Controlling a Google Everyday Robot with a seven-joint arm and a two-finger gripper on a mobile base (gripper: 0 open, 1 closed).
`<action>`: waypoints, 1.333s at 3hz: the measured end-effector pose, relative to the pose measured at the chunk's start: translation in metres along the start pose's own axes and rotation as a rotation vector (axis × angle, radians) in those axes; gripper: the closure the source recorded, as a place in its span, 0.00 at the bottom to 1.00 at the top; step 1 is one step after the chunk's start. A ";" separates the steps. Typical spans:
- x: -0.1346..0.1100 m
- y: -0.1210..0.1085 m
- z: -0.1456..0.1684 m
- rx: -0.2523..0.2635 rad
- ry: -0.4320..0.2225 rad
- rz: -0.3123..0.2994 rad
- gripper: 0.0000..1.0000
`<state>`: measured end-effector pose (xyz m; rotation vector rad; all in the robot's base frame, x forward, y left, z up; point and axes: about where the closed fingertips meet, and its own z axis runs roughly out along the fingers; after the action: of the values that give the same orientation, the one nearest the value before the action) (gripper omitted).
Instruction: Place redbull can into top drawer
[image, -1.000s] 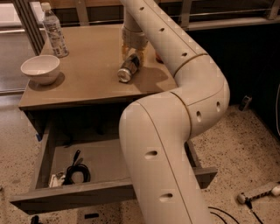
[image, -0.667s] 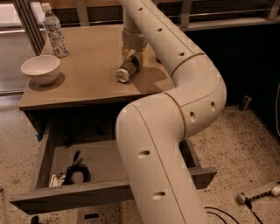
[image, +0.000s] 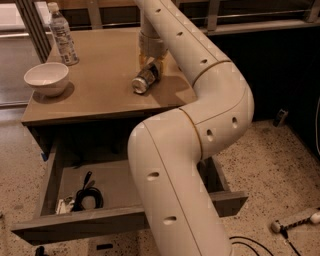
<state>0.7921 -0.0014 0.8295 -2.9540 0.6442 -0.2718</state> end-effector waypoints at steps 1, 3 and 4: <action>0.001 0.002 0.004 -0.006 -0.003 0.011 0.62; 0.002 0.002 0.004 -0.006 -0.003 0.011 1.00; 0.006 -0.003 0.007 0.022 0.006 0.015 1.00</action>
Offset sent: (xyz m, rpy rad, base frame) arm 0.0017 -0.0019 -0.0035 -0.0019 0.0061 -0.0106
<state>0.7999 -0.0006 0.8242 -2.9267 0.6599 -0.2847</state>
